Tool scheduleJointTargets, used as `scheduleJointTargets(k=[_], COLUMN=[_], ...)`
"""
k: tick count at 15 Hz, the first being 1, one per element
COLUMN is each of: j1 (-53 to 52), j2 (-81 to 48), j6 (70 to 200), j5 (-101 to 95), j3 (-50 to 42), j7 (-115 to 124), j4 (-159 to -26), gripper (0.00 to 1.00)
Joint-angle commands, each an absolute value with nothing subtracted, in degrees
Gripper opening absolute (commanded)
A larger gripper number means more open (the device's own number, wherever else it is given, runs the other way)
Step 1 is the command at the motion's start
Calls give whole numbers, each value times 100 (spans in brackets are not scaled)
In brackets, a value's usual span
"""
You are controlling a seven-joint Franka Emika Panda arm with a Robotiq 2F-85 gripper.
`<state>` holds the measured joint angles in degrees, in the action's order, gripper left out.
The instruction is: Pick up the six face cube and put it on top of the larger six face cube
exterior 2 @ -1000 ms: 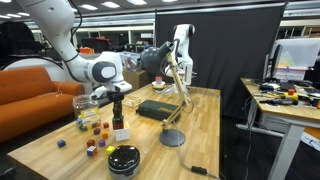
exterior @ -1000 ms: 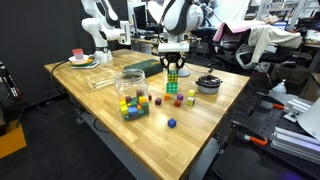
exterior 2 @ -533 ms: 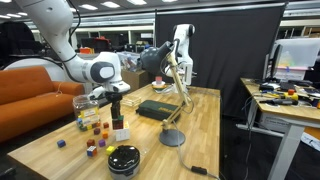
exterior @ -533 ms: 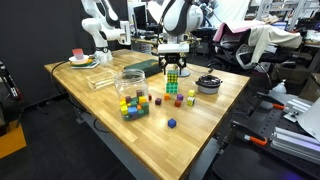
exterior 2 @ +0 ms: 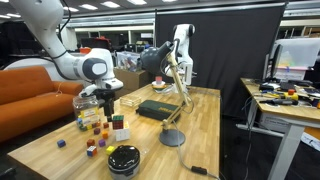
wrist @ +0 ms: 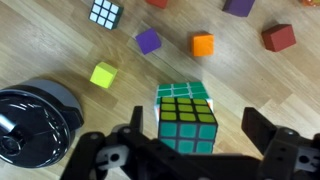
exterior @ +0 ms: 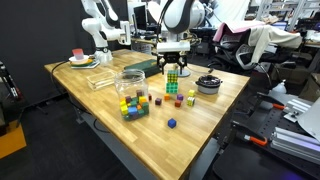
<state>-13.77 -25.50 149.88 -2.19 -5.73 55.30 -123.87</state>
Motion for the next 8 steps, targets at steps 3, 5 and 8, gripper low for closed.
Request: scheduleJointTargets(k=[3, 5, 8], j1=[-1421, -1417, -1415], j2=[-2380, -2400, -2428], j6=[14979, 14979, 14971], j5=[-323, -321, -318], j3=[-522, -522, -525], j7=[5669, 5667, 5663], j4=[-12632, -12608, -12585], gripper=[100, 100, 100])
